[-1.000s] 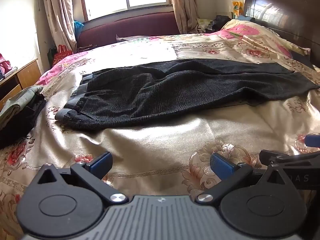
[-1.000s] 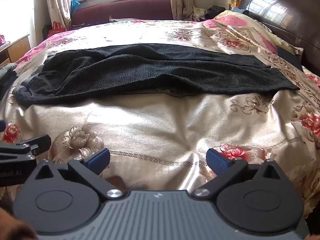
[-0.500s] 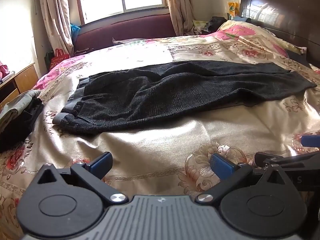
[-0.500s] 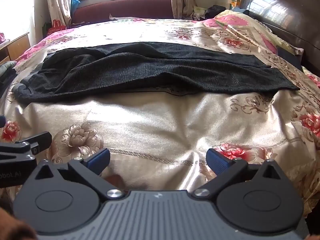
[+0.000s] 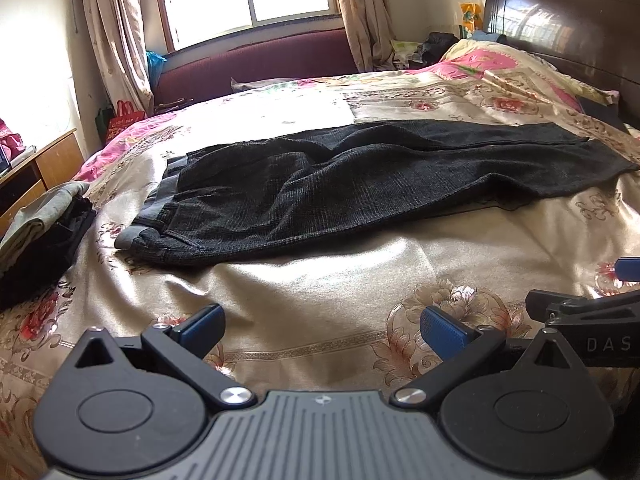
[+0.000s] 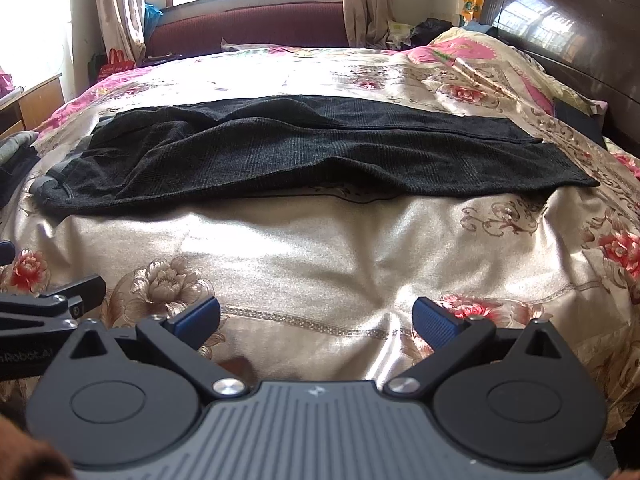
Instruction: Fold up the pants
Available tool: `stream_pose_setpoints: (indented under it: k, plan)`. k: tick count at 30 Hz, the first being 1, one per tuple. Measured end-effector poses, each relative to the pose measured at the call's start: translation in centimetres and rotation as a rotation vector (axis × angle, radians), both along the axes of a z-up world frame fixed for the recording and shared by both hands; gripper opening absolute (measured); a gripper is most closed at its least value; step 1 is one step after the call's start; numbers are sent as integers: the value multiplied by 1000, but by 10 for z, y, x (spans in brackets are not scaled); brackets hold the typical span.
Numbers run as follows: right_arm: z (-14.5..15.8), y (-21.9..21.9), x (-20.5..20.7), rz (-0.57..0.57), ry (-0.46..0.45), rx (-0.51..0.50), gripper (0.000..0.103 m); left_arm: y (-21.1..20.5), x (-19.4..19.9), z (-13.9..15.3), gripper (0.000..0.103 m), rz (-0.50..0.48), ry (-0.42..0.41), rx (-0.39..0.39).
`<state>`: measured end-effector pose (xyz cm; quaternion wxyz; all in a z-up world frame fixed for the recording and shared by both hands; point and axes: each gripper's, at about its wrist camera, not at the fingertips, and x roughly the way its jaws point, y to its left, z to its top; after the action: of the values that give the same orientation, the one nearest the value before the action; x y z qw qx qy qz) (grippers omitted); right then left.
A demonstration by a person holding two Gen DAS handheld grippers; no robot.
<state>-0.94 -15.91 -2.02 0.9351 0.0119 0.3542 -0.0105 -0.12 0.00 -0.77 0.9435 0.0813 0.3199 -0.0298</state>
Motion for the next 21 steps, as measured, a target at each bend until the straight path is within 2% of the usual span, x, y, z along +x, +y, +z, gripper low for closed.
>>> stream_pose_setpoints:
  k: [7, 21]
  plan:
    - [0, 0, 0, 6, 5, 5, 102, 0, 1, -4, 103, 4, 1, 23]
    - [3, 6, 9, 22, 2, 7, 102, 7, 8, 3, 103, 27, -22, -4]
